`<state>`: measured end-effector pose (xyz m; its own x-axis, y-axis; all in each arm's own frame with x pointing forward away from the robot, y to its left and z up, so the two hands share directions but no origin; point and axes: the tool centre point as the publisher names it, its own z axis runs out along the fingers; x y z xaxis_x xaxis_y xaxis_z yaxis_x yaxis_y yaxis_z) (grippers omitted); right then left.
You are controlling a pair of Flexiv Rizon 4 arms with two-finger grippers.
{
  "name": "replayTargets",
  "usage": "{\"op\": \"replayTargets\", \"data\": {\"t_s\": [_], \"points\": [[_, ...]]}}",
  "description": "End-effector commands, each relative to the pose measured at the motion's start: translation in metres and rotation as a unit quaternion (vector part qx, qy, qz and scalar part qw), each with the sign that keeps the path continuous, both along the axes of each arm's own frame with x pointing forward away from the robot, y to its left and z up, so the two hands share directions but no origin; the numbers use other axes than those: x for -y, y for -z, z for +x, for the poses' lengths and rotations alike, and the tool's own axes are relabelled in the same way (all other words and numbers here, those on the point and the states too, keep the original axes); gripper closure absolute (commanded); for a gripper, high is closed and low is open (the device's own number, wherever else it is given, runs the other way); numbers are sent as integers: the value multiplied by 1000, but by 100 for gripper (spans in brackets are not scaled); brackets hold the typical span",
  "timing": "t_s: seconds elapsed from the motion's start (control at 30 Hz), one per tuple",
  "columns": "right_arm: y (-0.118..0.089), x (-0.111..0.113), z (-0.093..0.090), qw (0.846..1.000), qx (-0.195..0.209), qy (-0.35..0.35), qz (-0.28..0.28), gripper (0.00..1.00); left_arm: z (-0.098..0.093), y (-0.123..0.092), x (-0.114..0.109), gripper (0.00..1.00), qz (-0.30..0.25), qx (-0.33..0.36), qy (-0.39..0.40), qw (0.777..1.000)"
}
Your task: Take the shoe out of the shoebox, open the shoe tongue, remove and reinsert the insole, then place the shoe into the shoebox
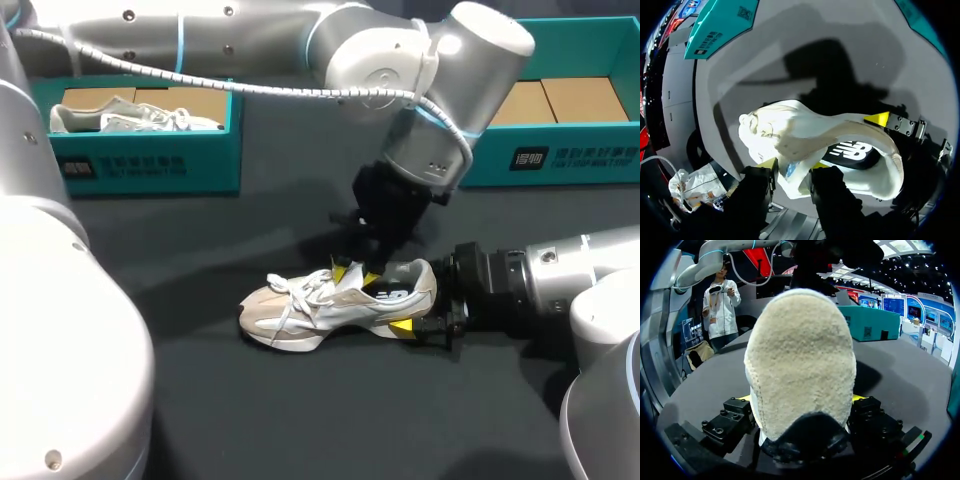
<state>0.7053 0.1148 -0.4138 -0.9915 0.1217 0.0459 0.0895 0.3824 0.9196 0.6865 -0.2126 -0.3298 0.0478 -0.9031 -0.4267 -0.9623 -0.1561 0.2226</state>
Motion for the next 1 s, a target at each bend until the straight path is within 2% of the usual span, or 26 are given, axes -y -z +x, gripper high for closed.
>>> {"op": "replayTargets", "data": {"t_s": [0.03,0.1,0.3,0.57,0.77,1.0], "points": [[-1,0,-1,1000,0,1,-2,100,-7,-8,-10,88,-14,15,-3,1000],[-1,0,-1,1000,0,1,-2,100,-8,-11,-14,100,-25,18,-5,1000],[-1,0,-1,1000,0,1,-2,100,-11,-26,-34,100,-72,33,-16,997],[-1,0,-1,1000,0,1,-2,100,-16,-41,-79,100,-146,71,-40,986],[-1,0,-1,1000,0,1,-2,100,-18,-31,-106,100,-155,79,-42,984],[-1,0,-1,1000,0,1,-2,100,-17,-13,-124,100,-141,65,-36,987]]}}
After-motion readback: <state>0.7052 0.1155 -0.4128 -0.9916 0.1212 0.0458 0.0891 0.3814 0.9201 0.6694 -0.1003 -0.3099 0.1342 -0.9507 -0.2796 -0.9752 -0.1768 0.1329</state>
